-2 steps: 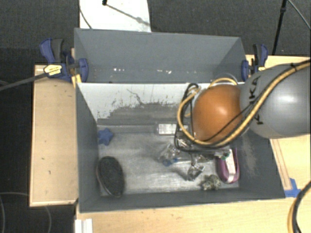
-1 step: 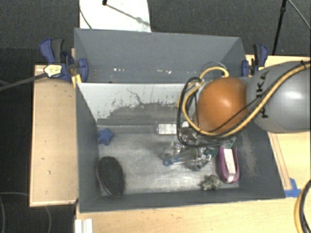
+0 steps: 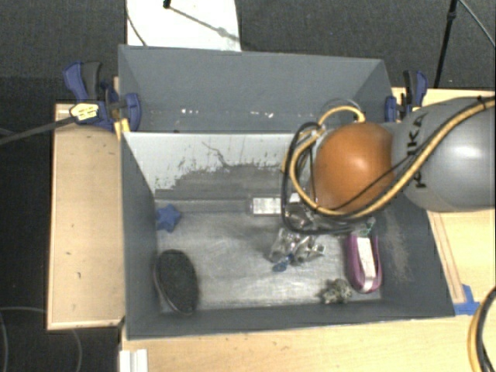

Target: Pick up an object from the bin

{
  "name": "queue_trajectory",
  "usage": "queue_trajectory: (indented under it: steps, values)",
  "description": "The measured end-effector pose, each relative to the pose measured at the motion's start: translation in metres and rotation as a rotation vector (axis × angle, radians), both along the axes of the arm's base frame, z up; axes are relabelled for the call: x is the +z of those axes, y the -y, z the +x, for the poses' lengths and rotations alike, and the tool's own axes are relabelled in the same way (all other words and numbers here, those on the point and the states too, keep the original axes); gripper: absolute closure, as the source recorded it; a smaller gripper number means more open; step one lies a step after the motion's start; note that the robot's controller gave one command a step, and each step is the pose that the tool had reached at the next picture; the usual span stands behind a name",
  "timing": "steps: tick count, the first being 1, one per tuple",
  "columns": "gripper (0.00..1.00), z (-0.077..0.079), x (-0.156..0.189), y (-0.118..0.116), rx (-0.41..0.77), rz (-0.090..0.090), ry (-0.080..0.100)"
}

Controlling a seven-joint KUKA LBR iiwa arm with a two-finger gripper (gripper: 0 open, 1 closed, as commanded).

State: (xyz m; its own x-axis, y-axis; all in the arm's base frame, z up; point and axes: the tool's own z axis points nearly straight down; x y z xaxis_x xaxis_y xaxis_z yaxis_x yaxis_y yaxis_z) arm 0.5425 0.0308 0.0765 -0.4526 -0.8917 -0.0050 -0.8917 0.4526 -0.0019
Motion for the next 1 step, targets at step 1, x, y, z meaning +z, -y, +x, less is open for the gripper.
queue_trajectory:
  steps: [1]
  values:
    - [1.0, 0.0026, 0.1761, 0.0071, -0.022, -0.002, 0.004]
